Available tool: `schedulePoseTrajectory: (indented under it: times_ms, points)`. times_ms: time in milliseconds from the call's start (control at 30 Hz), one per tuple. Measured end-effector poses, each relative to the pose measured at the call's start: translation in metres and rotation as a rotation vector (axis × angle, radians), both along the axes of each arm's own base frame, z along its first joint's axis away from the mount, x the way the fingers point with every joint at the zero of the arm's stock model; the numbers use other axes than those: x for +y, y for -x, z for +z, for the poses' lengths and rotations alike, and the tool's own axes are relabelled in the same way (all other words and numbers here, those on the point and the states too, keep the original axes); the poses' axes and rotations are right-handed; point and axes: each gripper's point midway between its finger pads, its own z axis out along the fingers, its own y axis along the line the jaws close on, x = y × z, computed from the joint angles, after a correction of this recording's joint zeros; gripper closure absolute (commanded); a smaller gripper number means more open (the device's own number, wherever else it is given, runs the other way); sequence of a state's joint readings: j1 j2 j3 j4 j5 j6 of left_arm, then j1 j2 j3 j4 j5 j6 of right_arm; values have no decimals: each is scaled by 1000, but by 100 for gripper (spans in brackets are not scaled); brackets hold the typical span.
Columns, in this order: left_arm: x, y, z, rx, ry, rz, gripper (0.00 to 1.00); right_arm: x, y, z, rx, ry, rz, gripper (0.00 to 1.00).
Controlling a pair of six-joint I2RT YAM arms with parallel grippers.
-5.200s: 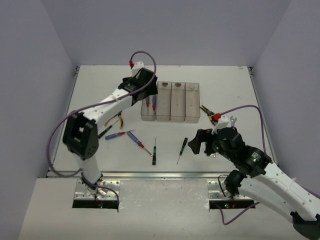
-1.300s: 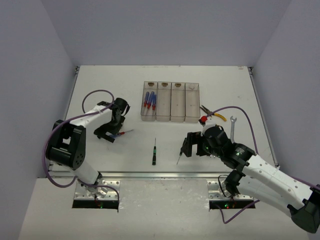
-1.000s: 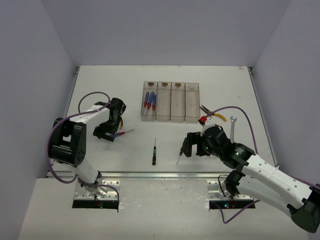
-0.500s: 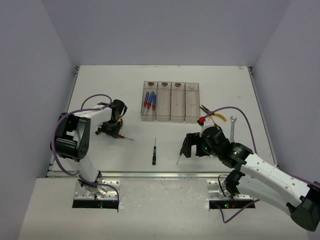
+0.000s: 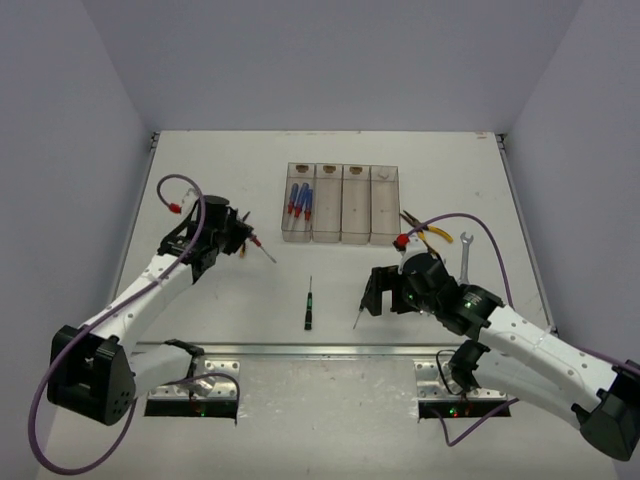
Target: Sort the tools into containers
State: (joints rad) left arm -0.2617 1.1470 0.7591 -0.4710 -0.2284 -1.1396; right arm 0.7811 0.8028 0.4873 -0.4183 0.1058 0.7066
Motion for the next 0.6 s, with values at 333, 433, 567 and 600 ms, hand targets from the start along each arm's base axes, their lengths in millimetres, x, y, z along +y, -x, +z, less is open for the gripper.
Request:
schedulePoseTrajectory:
  times_ms: [333,433,567,600]
  points:
    - [-108,-162,75,-375,-234,-653,100,-4,-4,16,-55,-9,-10,1]
    - [-127,-183,53,-360,-303,-776,100,-5,-6,24,-74,-6,-11,1]
    - [-138,-196,19,-290,-360,-877,92,-9,-6,28,-89,7,-11,1]
    - [-139,-198,12,-278,-367,-889,80,-10,-6,28,-88,13,-10,1]
